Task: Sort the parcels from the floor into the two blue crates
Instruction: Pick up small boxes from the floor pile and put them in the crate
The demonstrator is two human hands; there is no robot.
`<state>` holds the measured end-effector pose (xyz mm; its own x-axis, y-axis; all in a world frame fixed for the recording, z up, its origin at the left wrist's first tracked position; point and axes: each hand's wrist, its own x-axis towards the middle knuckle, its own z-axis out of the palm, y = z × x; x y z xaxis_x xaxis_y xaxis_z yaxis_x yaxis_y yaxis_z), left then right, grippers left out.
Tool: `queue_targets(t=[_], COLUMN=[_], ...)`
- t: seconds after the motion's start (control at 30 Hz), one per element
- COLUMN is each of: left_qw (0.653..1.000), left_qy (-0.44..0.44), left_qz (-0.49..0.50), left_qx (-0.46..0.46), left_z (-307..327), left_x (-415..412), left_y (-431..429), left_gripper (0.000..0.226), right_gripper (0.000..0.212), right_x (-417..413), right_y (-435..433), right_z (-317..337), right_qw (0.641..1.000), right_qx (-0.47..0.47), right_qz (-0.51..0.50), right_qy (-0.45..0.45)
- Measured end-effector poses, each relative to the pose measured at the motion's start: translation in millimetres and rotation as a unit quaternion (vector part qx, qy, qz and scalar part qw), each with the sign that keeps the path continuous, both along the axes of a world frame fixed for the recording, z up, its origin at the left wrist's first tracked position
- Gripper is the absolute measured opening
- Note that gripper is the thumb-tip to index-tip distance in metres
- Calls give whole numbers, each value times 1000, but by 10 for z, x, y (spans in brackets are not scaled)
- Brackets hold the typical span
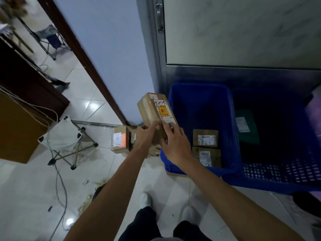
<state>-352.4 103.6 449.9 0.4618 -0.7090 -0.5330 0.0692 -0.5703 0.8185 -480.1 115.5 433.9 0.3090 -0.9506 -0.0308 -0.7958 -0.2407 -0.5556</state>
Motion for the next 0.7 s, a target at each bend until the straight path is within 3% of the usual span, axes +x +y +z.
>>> queue_targets(t=[0.2, 0.33, 0.5, 0.6, 0.7], left_qw=[999, 997, 991, 986, 977], left_qy=[0, -11, 36, 79, 111], left_qz=[-27, -54, -117, -134, -171], left_qx=[26, 49, 54, 56, 63], left_z=[-101, -237, -440, -580, -722], left_x=[-220, -198, -57, 84, 197], left_y=[-171, -357, -735, -982, -1259], left_gripper=[75, 66, 90, 89, 69], right_gripper=[75, 70, 58, 56, 61], right_x=[-238, -265, -302, -373, -464], right_y=[-45, -149, -449, -698, -972], right_z=[-222, -322, -343, -451, -562], right_qw=[1000, 1000, 998, 994, 968], right_qx=[-19, 14, 54, 90, 177], right_qz=[-1, -2, -18, -66, -162], right_qy=[1, 1, 5, -1, -66])
